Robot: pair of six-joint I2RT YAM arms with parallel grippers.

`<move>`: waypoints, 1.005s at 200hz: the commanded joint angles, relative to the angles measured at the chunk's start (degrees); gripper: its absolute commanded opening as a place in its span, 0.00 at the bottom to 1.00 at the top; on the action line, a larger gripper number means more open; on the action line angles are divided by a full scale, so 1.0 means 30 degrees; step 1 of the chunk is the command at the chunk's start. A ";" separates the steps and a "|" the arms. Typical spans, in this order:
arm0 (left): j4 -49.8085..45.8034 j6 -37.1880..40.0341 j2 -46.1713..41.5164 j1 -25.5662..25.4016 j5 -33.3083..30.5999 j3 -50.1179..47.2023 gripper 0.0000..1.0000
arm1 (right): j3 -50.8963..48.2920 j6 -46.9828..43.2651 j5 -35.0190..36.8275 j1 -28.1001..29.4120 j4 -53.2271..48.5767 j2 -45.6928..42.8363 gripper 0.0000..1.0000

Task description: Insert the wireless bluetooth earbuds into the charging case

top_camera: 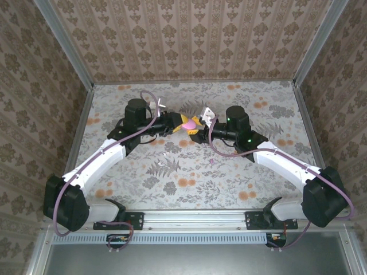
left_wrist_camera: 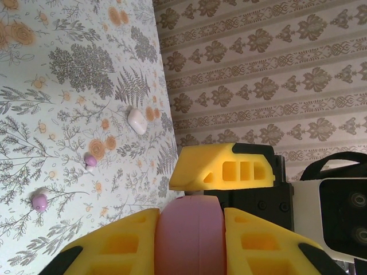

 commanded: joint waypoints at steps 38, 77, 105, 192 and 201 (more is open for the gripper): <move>0.0412 -0.0031 -0.0496 -0.0050 0.0329 0.0586 0.10 | 0.0059 -0.0385 0.0050 -0.0248 -0.0476 -0.0616 0.53; 0.0429 0.0028 -0.0467 -0.0050 0.0331 0.0637 0.10 | -0.0252 -0.0326 0.0142 -0.0336 -0.0395 -0.0916 0.53; 0.0442 0.0025 -0.0351 -0.0050 0.0387 0.0637 0.10 | -0.0155 -0.0113 -0.0085 -0.0337 -0.0364 -0.0900 0.49; 0.0745 -0.0122 -0.0304 -0.0050 0.0731 0.0766 0.10 | 0.0165 0.0139 -0.0301 -0.0337 0.0205 -0.0404 0.57; 0.0750 -0.0079 -0.0297 -0.0050 0.0750 0.0759 0.10 | 0.0194 0.0154 -0.0326 -0.0337 0.0282 -0.0361 0.57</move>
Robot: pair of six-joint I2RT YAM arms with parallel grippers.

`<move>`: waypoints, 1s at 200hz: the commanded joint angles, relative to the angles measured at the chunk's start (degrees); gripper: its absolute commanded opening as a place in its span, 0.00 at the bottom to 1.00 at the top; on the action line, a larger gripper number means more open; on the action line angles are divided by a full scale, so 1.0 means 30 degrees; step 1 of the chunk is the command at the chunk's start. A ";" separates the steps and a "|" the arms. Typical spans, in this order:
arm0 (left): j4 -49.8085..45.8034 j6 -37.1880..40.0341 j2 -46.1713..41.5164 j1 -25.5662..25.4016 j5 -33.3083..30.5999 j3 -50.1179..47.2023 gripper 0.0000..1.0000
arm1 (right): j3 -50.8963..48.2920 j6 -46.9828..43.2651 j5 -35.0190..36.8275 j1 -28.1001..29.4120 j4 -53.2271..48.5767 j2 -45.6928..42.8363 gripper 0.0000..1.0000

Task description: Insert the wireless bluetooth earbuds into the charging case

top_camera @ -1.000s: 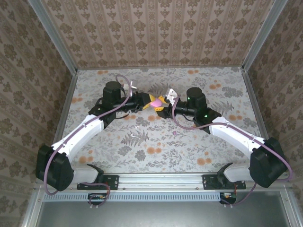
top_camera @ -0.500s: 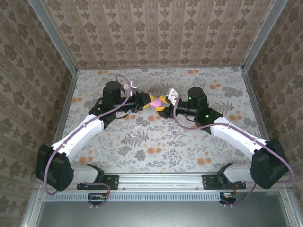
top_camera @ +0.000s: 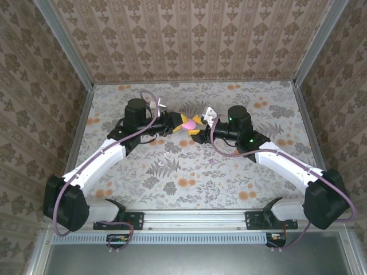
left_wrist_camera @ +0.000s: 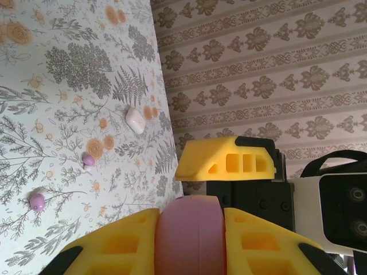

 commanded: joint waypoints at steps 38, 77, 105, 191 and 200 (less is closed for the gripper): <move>0.0705 -0.0135 -0.0318 -0.0079 0.0581 0.0665 0.09 | 0.0460 0.0244 -0.0616 -0.0090 0.0854 0.0267 0.56; 0.0731 -0.0144 -0.0350 -0.0079 0.0578 0.0642 0.09 | 0.0613 0.0241 -0.0793 -0.0090 0.0718 0.0384 0.51; 0.0697 -0.0103 -0.0321 -0.0079 0.0534 0.0649 0.10 | 0.0607 0.0366 -0.1020 -0.0072 0.0745 0.0386 0.47; -0.0923 0.1677 -0.0789 -0.0050 -0.0469 0.1034 0.45 | 0.0828 0.0084 -0.1592 -0.0103 -0.0778 -0.0172 0.40; -0.1155 0.1877 -0.0860 -0.0050 -0.0639 0.1098 0.57 | 0.0826 0.0194 -0.1532 -0.0103 -0.0902 -0.0144 0.40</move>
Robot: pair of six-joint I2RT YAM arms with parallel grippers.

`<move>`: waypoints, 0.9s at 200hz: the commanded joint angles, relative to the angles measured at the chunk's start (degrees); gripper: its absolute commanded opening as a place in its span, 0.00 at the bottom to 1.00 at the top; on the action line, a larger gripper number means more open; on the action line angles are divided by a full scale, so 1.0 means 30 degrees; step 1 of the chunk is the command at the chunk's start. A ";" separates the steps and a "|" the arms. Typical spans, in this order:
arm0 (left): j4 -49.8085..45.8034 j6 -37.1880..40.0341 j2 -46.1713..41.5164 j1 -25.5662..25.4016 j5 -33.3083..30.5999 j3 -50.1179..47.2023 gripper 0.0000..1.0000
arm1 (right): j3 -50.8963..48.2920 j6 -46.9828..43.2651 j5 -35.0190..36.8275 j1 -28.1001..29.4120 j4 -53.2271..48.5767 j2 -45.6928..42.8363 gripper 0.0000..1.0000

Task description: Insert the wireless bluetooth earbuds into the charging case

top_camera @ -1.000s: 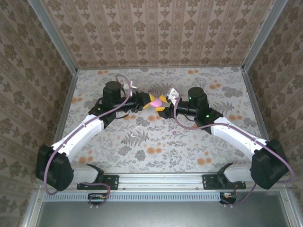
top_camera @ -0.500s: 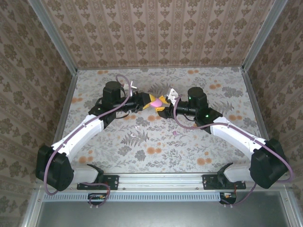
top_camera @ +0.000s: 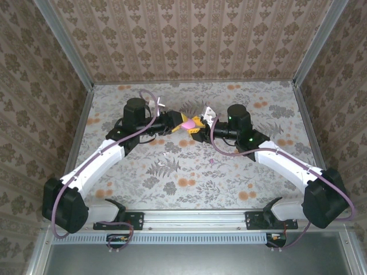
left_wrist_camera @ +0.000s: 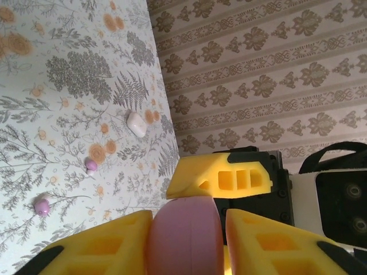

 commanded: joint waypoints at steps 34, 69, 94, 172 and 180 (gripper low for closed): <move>-0.3627 0.4721 -0.1685 0.0168 -0.2745 0.1612 0.78 | 0.1056 0.1568 -0.1498 -0.0399 -0.2134 -0.0207 0.38; -0.4361 1.0861 -0.4003 0.1056 -0.4007 0.1157 0.77 | 0.2175 0.2848 -0.4205 -0.1009 -0.4289 -0.0127 0.38; -0.0670 1.4799 -0.5934 0.1203 -0.4287 -0.1847 0.64 | 0.3055 0.2925 -0.6329 -0.1322 -0.5545 -0.0176 0.39; 0.7482 1.5749 -0.5550 0.1129 0.1774 -0.5301 0.70 | 0.4687 0.2748 -0.8165 -0.1810 -0.6717 0.0051 0.40; 0.7888 1.5599 -0.5368 0.1111 0.1937 -0.5400 0.71 | 0.4725 0.2713 -0.8279 -0.1823 -0.6650 0.0100 0.40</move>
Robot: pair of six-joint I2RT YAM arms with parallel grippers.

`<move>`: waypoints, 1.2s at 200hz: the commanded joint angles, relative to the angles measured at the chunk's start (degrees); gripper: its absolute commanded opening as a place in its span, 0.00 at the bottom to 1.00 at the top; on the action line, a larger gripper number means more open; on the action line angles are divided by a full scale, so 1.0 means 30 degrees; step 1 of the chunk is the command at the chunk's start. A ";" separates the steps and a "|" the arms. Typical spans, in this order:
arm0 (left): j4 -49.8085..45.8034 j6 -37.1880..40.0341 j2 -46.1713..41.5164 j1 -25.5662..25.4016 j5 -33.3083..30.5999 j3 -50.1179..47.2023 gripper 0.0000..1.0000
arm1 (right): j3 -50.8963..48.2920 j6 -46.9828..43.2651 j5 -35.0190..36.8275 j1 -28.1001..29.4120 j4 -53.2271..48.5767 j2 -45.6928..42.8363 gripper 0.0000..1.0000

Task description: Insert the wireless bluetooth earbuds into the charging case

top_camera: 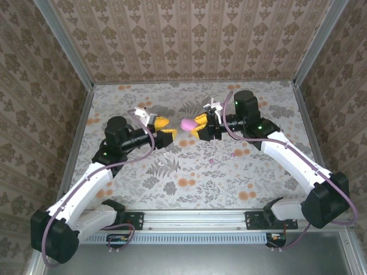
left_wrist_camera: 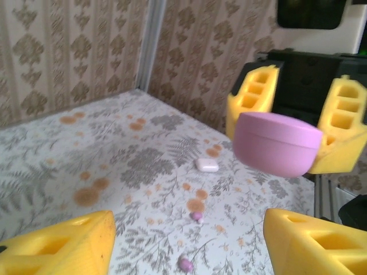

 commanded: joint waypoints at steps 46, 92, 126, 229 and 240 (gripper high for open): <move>0.3859 -0.0583 0.1790 -0.0223 0.4333 0.0928 0.70 | 0.1174 -0.0064 -0.1455 -0.0132 -0.0559 0.0557 0.40; 0.3994 -0.0044 0.2202 -0.0863 0.4078 0.1216 0.69 | 0.1294 -0.0034 -0.1766 -0.0141 -0.0299 0.0869 0.40; 0.4288 -0.0348 0.2763 -0.1292 0.4099 0.1567 0.67 | 0.1302 -0.0191 -0.2092 -0.0141 -0.0331 0.1034 0.40; 0.3160 -0.0124 0.3223 -0.1633 0.4435 0.2213 0.55 | 0.1065 -0.0503 -0.2125 -0.0138 -0.0031 0.0833 0.40; 0.3112 -0.0116 0.3251 -0.1662 0.4449 0.2257 0.53 | 0.0979 -0.0531 -0.2072 -0.0138 0.0063 0.0798 0.40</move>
